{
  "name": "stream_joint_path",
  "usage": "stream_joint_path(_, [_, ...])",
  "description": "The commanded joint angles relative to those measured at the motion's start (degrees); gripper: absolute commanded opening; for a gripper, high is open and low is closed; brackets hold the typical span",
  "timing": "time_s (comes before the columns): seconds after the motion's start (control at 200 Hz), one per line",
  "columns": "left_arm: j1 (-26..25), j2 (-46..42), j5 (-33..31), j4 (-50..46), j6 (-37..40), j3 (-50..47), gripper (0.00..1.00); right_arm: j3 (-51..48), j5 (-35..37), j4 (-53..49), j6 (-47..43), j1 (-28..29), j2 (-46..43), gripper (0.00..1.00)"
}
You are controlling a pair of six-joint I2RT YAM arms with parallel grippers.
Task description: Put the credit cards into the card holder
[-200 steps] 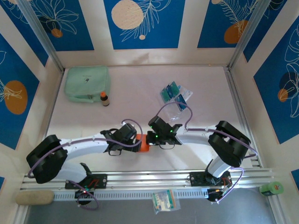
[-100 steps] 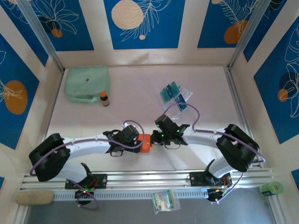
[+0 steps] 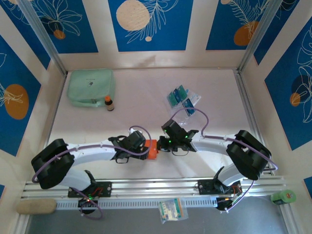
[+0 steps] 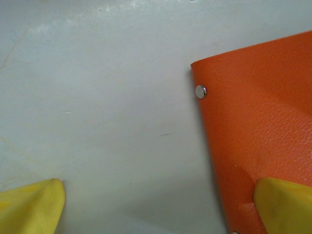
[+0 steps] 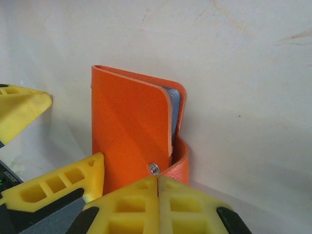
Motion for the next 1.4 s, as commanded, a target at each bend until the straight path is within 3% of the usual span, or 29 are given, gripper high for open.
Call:
stream_joint_path(0.0, [-0.96,2.15,-1.48,-3.48,-0.12,-0.38,1.00,1.81,-2.29,-0.58,0.03,0.02,0.78,0.00])
stream_joint_path(1.395, [-1.69,2.24,-1.57,-3.30,-0.40,-0.46,1.00,3.53,-2.08,1.12,0.34,1.38,7.82,0.00])
